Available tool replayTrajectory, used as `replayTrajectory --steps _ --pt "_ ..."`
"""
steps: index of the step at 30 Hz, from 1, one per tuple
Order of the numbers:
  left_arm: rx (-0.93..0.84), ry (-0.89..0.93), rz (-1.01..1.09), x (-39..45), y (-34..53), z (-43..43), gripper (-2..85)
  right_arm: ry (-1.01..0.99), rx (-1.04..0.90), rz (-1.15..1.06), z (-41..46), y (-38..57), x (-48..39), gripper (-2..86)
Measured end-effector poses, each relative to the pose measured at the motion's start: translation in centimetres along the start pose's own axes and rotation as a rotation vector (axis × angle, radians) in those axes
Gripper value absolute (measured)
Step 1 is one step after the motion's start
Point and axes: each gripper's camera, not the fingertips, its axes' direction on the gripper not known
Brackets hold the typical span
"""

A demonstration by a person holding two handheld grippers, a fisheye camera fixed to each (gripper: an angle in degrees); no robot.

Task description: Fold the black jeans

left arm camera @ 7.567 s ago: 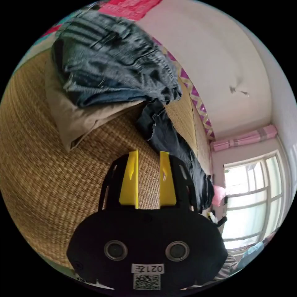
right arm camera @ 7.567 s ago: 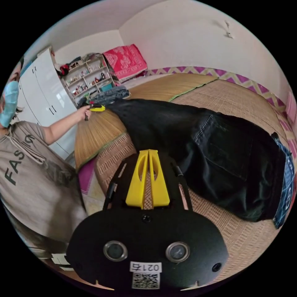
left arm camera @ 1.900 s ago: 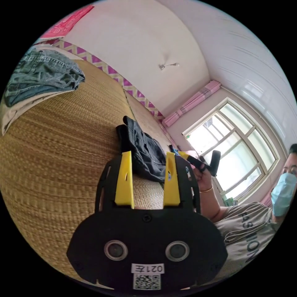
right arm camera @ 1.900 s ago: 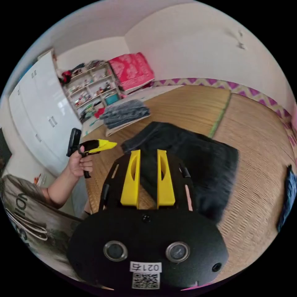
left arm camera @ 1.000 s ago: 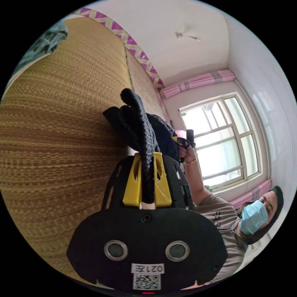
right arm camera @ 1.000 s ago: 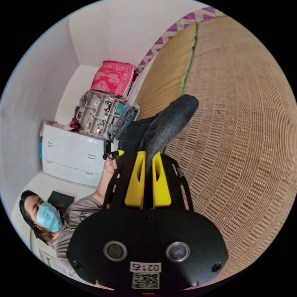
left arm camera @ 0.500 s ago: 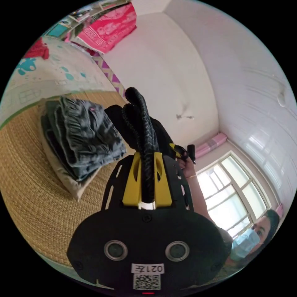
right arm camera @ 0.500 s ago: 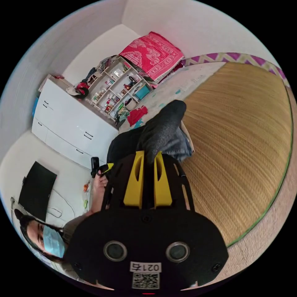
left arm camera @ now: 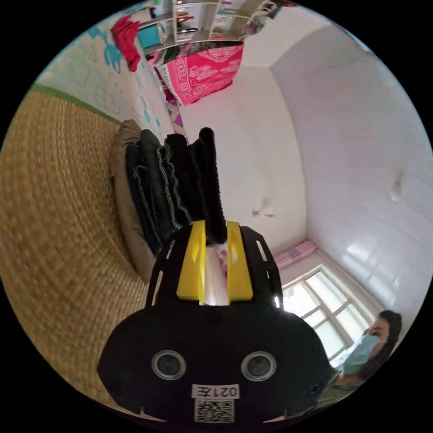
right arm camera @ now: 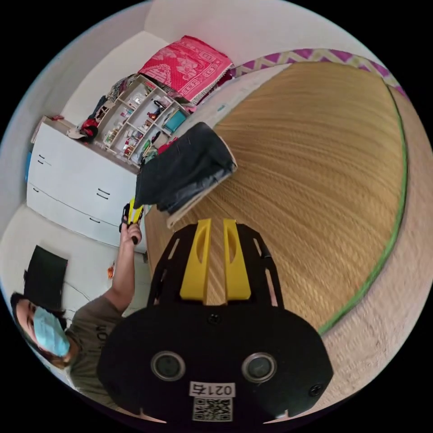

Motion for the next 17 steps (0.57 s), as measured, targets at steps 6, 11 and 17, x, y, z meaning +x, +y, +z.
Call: replayTrajectory --steps 6,11,17 --pt "-0.383 0.094 0.200 6.5 12.2 5.6 -0.6 0.134 0.099 0.070 -8.9 19.5 5.3 4.6" --pt "-0.625 0.193 0.160 8.5 23.4 13.9 -0.9 0.522 0.312 0.139 -17.7 34.5 6.9 7.9" --pt "-0.776 0.121 0.206 12.1 29.6 21.5 -1.0 0.986 0.331 0.256 -23.6 42.8 10.6 14.3"
